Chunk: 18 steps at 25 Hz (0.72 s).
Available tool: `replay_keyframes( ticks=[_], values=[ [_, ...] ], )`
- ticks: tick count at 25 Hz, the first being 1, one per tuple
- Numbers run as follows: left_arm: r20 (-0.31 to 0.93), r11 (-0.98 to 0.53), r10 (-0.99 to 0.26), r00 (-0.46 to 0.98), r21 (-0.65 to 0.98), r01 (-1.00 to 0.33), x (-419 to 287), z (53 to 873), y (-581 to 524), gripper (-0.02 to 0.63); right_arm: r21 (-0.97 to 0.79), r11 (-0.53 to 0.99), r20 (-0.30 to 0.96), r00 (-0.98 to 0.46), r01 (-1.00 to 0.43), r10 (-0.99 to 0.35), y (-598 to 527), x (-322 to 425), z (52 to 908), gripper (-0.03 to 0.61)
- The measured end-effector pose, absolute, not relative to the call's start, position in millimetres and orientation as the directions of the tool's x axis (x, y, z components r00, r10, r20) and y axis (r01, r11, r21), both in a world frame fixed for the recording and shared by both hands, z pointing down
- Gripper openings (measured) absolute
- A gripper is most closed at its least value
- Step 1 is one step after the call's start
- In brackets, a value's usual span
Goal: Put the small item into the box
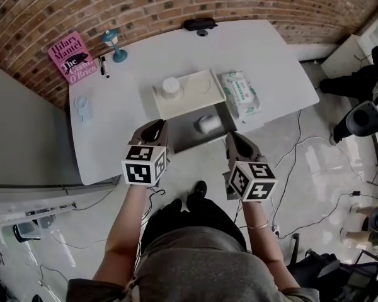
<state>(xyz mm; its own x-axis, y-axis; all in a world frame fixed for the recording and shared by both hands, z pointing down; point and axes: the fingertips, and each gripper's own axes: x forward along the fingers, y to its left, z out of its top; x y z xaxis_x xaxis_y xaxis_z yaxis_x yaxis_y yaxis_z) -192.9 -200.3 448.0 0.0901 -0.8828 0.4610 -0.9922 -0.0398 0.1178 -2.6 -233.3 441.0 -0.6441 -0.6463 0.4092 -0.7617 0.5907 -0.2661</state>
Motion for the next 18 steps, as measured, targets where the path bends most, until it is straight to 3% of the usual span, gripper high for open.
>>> replay_keyframes(
  ticks=[18],
  values=[
    [0.413,0.045,-0.910,0.027,0.165,-0.985,-214.5,448.6,-179.8,0.034,-0.205,0.615,0.393,-0.639,-0.761,-0.661,-229.2,-10.0,431.4,0.003]
  ],
)
